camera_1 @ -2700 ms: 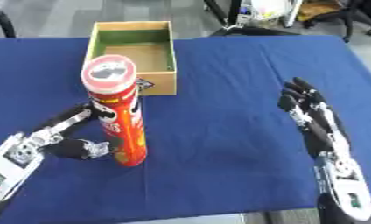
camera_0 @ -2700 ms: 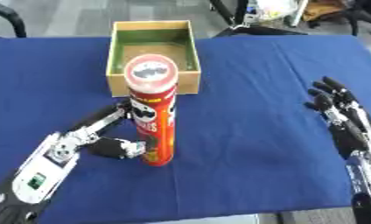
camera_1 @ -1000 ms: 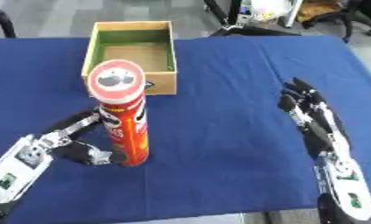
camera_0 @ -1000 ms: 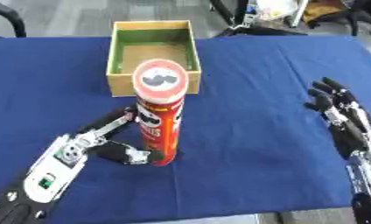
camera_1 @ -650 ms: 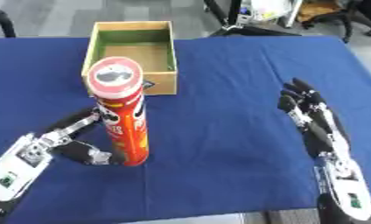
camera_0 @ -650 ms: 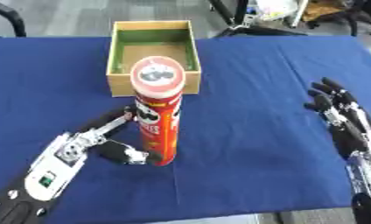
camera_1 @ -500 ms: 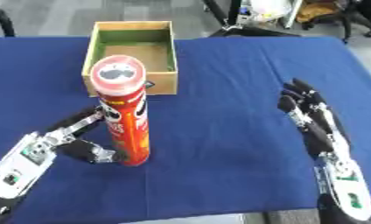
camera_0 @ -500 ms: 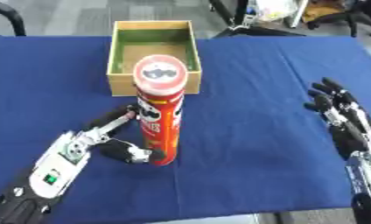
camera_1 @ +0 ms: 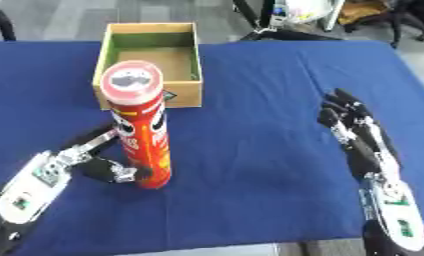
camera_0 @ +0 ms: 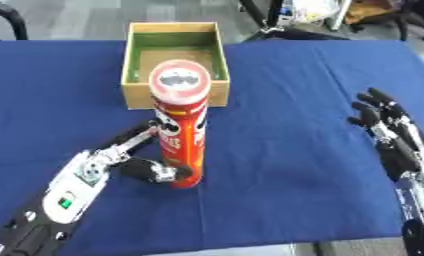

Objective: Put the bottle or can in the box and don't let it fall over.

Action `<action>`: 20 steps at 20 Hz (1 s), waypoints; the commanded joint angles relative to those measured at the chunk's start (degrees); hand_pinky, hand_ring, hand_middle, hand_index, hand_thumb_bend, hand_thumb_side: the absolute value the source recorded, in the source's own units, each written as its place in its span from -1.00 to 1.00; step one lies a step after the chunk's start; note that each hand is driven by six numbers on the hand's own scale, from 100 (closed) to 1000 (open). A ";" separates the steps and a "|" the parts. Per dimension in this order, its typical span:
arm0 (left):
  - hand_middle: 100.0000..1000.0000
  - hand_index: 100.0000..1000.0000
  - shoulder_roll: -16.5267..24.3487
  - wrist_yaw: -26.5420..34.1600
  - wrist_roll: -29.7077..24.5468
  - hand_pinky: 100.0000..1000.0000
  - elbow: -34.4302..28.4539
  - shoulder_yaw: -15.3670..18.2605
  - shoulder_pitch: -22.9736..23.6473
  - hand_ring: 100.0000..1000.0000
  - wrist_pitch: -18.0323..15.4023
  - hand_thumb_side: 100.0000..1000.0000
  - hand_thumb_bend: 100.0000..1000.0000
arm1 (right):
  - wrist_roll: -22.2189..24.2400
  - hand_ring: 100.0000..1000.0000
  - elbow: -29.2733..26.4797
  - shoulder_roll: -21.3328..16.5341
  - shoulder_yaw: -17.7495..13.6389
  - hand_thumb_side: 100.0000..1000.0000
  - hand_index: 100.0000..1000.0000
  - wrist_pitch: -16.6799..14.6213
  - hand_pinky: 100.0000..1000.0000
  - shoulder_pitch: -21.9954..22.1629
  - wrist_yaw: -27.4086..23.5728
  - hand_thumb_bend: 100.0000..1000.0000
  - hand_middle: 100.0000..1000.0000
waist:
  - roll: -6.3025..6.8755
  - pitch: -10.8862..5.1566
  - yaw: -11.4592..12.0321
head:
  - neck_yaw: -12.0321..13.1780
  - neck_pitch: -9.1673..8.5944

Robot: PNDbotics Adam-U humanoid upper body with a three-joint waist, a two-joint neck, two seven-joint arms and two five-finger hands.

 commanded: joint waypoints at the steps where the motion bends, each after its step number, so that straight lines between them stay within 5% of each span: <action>1: 0.95 1.00 -0.07 1.40 -0.42 0.50 -0.21 0.74 -1.32 0.89 -0.16 0.17 0.08 | 0.24 0.77 -0.44 -0.84 0.00 -0.25 0.83 -0.07 0.55 -0.57 -0.49 0.05 0.66 | -0.05 -0.31 -0.19 | 0.11 -0.10; 12: 0.94 1.00 -0.49 6.94 -2.68 0.48 -0.33 0.72 -1.50 0.88 2.10 0.19 0.00 | 0.30 0.77 -0.51 -0.80 -0.04 -0.25 0.83 0.04 0.55 -0.52 -0.65 0.05 0.66 | 0.14 -0.24 -0.47 | -0.01 -0.01; 20: 0.92 1.00 -0.48 8.47 -3.51 0.41 -1.06 0.64 -1.58 0.85 3.21 0.12 -0.24 | 0.34 0.77 -0.56 -0.78 -0.08 -0.25 0.83 0.11 0.54 -0.50 -0.72 0.05 0.66 | 0.22 -0.24 -0.54 | -0.11 0.06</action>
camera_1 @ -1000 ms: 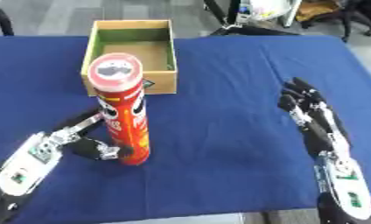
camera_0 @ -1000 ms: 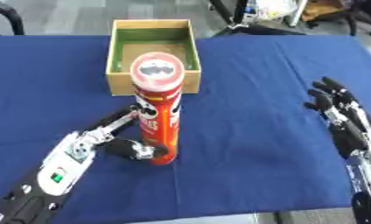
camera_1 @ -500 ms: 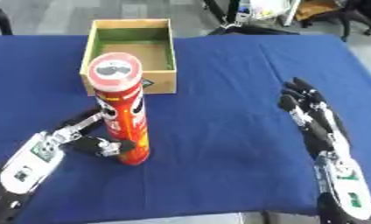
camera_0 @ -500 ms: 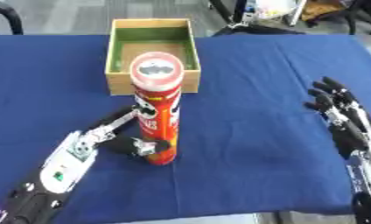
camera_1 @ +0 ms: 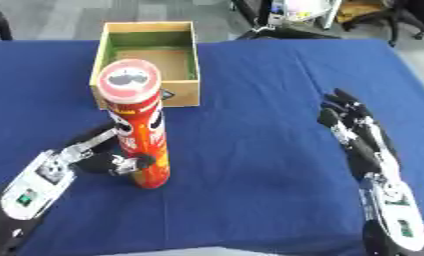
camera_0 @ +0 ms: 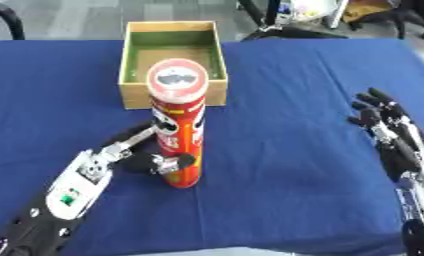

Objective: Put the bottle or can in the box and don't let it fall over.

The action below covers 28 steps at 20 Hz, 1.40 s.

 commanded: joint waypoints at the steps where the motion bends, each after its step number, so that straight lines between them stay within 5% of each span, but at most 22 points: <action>1: 0.92 1.00 0.07 0.86 -0.31 0.41 -1.43 0.62 -1.28 0.85 0.39 0.10 -0.29 | 0.08 0.76 -0.58 -0.78 -0.08 -0.25 0.83 -0.04 0.54 -0.50 -0.56 0.05 0.66 | 0.12 -0.44 -0.15 | -0.12 0.04; 11: 0.91 1.00 0.05 2.45 -1.58 0.40 -1.81 0.65 -1.37 0.84 0.87 0.03 -0.43 | 0.07 0.76 -0.65 -0.76 -0.12 -0.25 0.83 0.06 0.54 -0.54 -0.66 0.04 0.66 | 0.18 -0.44 -0.16 | -0.19 0.09; 28: 0.94 1.00 -0.16 -1.71 0.87 0.52 -1.28 0.83 -1.63 0.90 -0.89 0.17 0.02 | 0.15 0.76 -0.38 -0.87 -0.17 -0.26 0.83 0.03 0.54 -0.65 -0.52 0.05 0.66 | 0.06 -0.31 -0.22 | -0.23 0.16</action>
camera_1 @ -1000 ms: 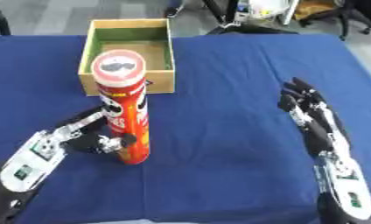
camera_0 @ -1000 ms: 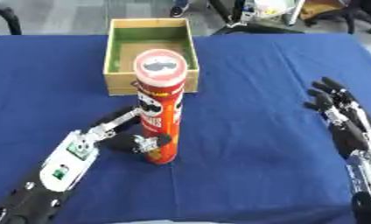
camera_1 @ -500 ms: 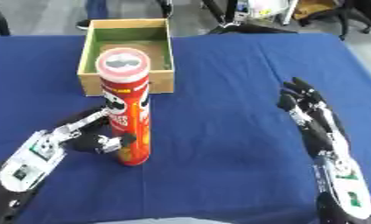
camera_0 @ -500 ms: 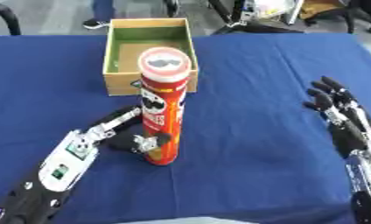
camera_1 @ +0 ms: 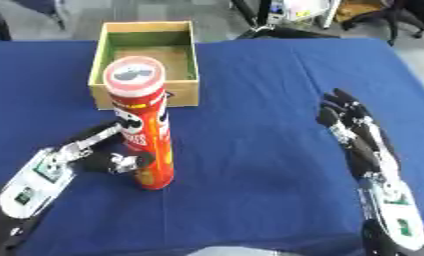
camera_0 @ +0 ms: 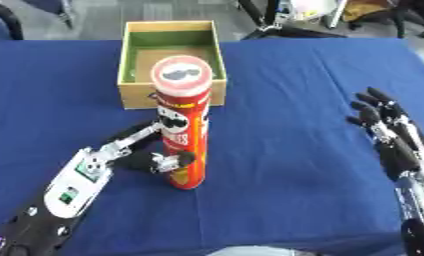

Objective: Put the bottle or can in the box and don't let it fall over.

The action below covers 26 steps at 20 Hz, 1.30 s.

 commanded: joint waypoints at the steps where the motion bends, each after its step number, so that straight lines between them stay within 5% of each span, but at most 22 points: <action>1: 0.94 1.00 -0.19 -2.41 1.83 0.52 -0.71 0.54 -1.30 0.91 -0.58 0.17 0.03 | 0.09 0.76 -0.37 -0.89 -0.18 -0.26 0.83 -0.04 0.54 -0.67 -0.20 0.05 0.66 | -0.04 -0.39 -0.19 | -0.06 0.13; 10: 0.94 1.00 -0.65 -5.40 3.68 0.53 1.16 0.59 -1.31 0.92 -2.04 0.17 0.11 | 0.05 0.76 -0.21 -0.94 -0.29 -0.26 0.84 -0.15 0.54 -0.77 -0.27 0.05 0.66 | -0.23 -0.17 -0.23 | -0.04 0.15; 26: 0.89 1.00 -2.13 1.57 -0.26 0.52 4.69 1.27 -1.94 0.89 -4.47 0.18 0.00 | -0.02 0.76 0.10 -0.90 -0.56 -0.26 0.84 -0.31 0.55 -0.91 -0.46 0.05 0.66 | -0.75 0.11 -0.47 | 0.03 0.27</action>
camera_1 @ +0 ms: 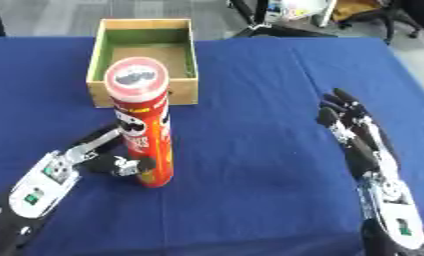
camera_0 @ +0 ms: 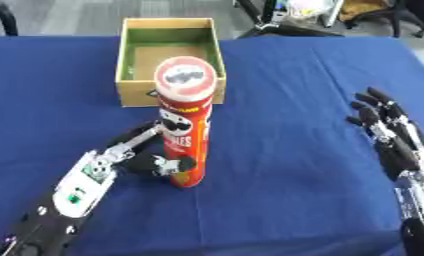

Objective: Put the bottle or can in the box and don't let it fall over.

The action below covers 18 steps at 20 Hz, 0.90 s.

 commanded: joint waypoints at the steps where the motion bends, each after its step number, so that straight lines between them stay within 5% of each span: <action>1: 0.88 1.00 -0.17 1.46 -0.89 0.52 -0.37 0.81 -1.35 0.88 0.21 0.18 -0.02 | 0.03 0.76 -0.57 -0.89 -0.51 -0.26 0.84 -0.24 0.55 -0.62 -0.46 0.05 0.66 | 0.06 -0.51 -0.12 | 0.02 0.25; 18: 0.53 1.00 0.07 7.00 -3.49 0.18 -1.94 1.07 -1.38 0.51 4.20 0.06 -0.51 | -0.06 0.75 -0.84 -0.78 -0.70 -0.25 0.83 -0.12 0.54 -0.49 -0.61 0.04 0.66 | 0.26 -0.63 -0.17 | -0.09 0.31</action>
